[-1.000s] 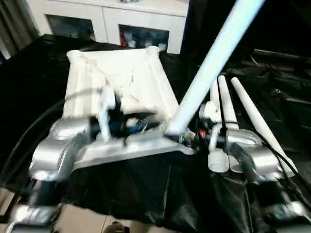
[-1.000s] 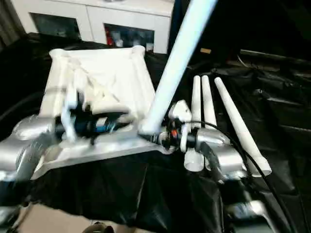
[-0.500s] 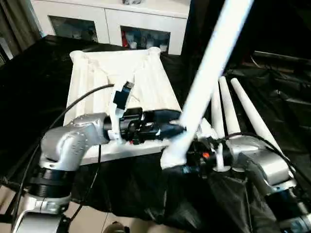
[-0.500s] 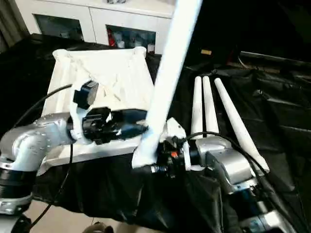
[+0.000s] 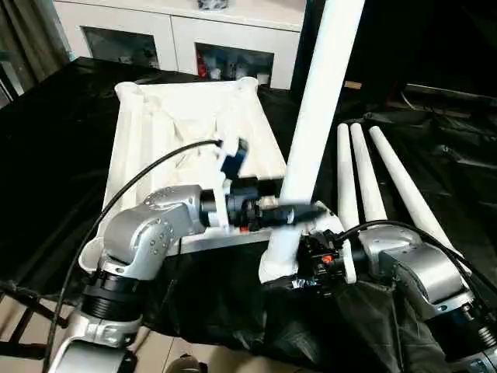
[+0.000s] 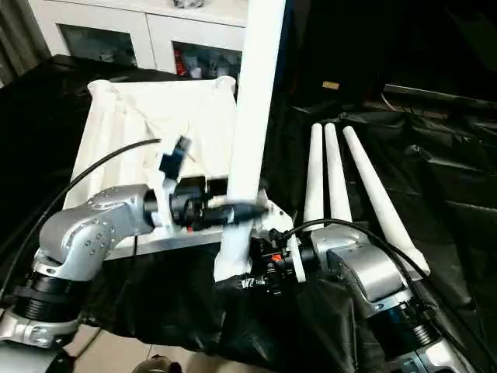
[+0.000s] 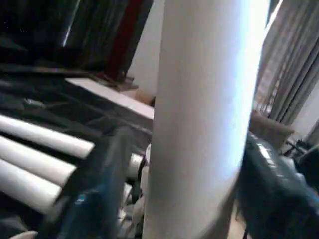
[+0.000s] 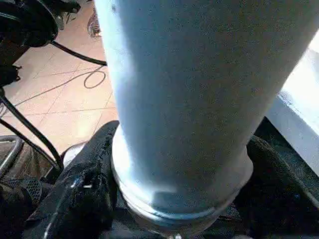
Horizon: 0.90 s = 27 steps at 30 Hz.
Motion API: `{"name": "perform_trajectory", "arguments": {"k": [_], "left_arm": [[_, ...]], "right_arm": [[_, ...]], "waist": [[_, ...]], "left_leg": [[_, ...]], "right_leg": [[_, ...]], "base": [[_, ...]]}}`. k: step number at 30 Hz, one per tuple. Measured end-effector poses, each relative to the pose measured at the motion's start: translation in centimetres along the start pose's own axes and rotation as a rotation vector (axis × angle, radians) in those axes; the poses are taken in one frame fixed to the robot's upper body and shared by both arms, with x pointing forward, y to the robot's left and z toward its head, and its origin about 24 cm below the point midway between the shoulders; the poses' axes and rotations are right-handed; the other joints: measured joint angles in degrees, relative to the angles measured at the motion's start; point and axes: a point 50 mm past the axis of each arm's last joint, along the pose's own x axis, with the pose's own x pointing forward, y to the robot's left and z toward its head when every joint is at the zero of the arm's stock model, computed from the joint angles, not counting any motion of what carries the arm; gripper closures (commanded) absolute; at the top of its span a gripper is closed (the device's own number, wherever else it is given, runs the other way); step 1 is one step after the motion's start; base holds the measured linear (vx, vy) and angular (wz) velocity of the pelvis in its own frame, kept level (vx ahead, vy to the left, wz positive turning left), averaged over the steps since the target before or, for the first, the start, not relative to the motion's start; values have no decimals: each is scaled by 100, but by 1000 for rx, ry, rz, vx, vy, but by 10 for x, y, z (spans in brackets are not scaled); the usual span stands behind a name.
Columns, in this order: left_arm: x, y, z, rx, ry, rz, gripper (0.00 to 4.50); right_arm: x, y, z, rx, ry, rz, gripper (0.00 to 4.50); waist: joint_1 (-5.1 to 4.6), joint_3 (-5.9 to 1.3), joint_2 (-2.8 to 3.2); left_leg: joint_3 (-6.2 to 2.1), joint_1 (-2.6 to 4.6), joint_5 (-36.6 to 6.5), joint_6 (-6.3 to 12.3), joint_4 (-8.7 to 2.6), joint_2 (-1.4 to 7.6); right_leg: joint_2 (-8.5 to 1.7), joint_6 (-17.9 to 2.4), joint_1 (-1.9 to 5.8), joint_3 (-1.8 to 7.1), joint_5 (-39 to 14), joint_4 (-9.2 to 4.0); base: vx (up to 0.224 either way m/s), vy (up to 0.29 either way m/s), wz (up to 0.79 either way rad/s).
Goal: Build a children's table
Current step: Insert table leg to table base
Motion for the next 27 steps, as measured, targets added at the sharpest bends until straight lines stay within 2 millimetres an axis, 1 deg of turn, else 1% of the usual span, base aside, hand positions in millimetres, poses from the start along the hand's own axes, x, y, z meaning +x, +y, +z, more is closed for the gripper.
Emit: {"name": "perform_trajectory", "arguments": {"k": [1,4,7,9,10,19,20,21,22,23,24,25,27], "left_arm": [[0,0,1,-4,-14,-3,186],[0,-1,3,-8,-33,-10,192],[2,0,2,-11,-31,9,228],[3,0,2,-9,-28,23,234],[4,0,2,-7,-23,27,246],[9,1,5,3,-8,59,259],[10,1,6,9,-10,68,259],[12,2,8,20,-18,83,259],[12,4,9,30,-21,109,259],[9,12,10,32,-30,184,259],[6,19,9,22,-37,248,259],[4,23,8,12,-46,289,261],[0,31,8,2,-71,367,262]], "right_arm": [[0,0,0,0,0,0,176],[0,0,0,-1,-1,-1,176],[0,-1,-1,6,-1,-10,176],[0,-1,-1,11,-5,-8,176],[0,-1,-2,13,-6,-9,176],[0,-5,-1,-5,-30,-42,176],[1,-7,0,-17,-42,-62,120],[4,-9,1,-20,-64,-80,106],[5,-10,2,-25,-76,-100,106],[7,-14,9,-48,-99,-145,106],[6,-19,18,-72,-133,-193,85],[2,-21,23,-85,-152,-220,70],[-9,-25,32,-98,-208,-274,64]], "waist": [[2,0,0],[4,0,0],[13,0,-1],[12,-1,-1],[12,-1,-1],[11,-4,5],[9,-4,5],[2,-5,7],[-2,-6,9],[-18,-13,21],[-29,-16,27],[-17,-15,26],[15,-15,25]], "left_leg": [[0,-1,0,0,1,0],[0,-1,0,0,6,0],[0,-1,1,2,10,0],[0,-2,3,3,13,0],[0,-2,3,3,13,0],[-3,-2,8,0,15,0],[-3,-2,8,0,16,0],[-3,-3,8,-1,16,0],[-4,-3,9,-2,16,0],[-4,-2,11,-4,17,0],[-5,-2,12,-5,17,-1],[-6,-4,12,-5,17,-1],[-7,-6,14,-3,19,-1]], "right_leg": [[0,0,0,0,1,0],[0,1,3,1,7,0],[0,2,4,1,12,0],[-1,3,5,2,16,0],[-1,4,5,2,17,0],[-1,4,5,1,21,0],[-1,3,5,1,22,1],[-1,3,4,1,24,1],[0,3,4,0,25,1],[0,3,4,2,30,1],[0,5,2,2,36,1],[0,6,2,0,37,0],[0,7,4,0,38,-1]], "base": [[0,0,0],[0,0,0],[0,0,0],[0,0,0],[0,0,0],[0,0,0],[0,0,0],[0,0,0],[0,0,0],[0,0,0],[0,0,0],[0,0,0],[0,0,0]]}}
